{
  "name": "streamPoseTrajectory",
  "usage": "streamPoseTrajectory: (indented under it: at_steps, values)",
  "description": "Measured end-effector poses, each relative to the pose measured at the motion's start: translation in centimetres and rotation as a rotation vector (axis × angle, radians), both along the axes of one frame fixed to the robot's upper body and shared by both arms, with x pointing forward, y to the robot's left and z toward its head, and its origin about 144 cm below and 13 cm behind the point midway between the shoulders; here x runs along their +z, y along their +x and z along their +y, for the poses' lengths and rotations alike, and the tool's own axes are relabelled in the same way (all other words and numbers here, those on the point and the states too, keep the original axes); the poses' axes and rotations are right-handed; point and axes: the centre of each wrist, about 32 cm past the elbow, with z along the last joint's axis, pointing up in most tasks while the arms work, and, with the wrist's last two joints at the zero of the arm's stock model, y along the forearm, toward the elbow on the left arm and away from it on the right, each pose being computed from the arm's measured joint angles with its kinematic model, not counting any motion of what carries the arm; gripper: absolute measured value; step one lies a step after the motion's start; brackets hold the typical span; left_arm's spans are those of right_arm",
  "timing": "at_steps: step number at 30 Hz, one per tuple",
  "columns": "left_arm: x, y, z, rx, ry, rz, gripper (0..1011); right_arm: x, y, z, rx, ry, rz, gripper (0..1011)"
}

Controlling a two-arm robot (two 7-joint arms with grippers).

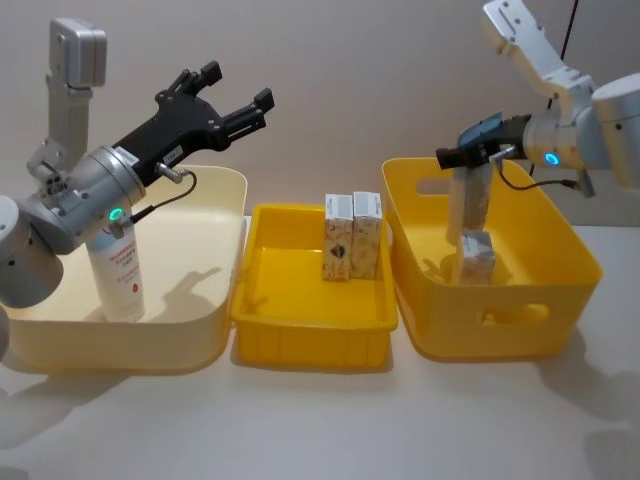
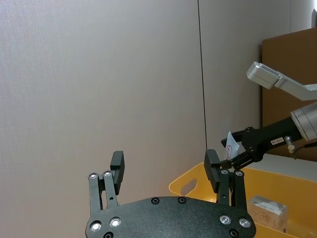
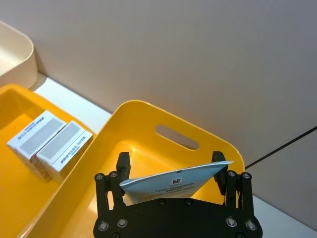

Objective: Bimanual collaborative sorting of washing and personal care products

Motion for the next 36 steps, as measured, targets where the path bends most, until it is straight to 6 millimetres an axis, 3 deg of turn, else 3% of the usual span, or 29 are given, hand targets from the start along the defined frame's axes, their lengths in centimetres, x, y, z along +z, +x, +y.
streamPoseTrajectory:
  at_steps: [17,36]
  values:
    - [0.0,0.0,0.0,0.0,0.0,0.0,1000,0.2,1.1,-4.4,0.108,-0.068,0.113,1001]
    - [0.0,0.0,0.0,0.0,0.0,0.0,1002,0.2,1.4,-6.4,0.136,-0.109,0.157,1001]
